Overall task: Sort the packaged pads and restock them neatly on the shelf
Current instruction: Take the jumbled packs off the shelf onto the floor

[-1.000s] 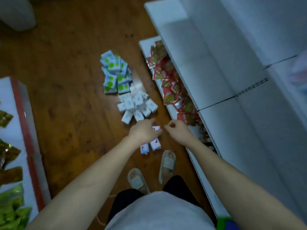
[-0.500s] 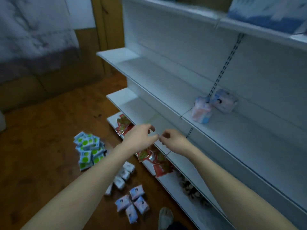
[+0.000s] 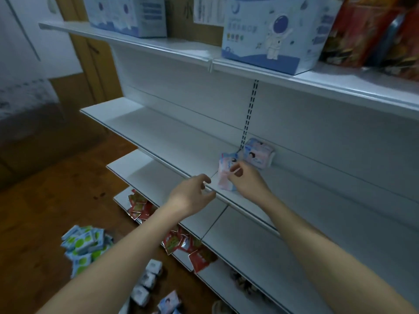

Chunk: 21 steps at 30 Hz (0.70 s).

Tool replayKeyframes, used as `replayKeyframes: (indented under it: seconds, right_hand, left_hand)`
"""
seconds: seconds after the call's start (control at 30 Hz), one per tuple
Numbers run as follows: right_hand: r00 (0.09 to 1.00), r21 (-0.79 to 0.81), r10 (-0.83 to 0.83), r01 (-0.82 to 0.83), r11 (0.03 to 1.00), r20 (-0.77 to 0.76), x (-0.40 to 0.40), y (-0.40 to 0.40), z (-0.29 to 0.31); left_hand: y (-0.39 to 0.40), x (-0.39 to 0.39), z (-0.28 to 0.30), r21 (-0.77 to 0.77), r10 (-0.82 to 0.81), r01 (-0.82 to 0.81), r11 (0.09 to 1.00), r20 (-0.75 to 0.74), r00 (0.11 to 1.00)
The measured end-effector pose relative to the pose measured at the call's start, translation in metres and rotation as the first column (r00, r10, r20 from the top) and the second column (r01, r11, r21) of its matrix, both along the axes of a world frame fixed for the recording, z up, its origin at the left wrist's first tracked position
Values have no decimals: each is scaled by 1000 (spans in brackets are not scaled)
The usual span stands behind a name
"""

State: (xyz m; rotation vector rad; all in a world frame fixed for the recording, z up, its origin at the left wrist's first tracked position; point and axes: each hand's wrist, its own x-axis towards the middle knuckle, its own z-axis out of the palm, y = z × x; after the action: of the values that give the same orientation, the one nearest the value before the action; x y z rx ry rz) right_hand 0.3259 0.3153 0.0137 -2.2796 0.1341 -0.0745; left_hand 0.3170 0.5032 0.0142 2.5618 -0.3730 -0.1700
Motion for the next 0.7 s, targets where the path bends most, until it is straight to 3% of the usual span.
replayKeyframes:
  seconds: [0.13,0.33,0.7]
  right_hand:
    - [996,-57,-88,89,994,21,53,-53,-5]
    - [989,-319,-140,147,936,44,114,-112,-22]
    - [996,-557,-85,79,827,15,178,-150,-53]
  left_hand:
    - [-41,39,-2,-20,25,-24,1000,45,999]
    - [-107,106,-6,63,159,-158,985,-2,987]
    - [-162,153,-49,119,285,-267,956,-176,942]
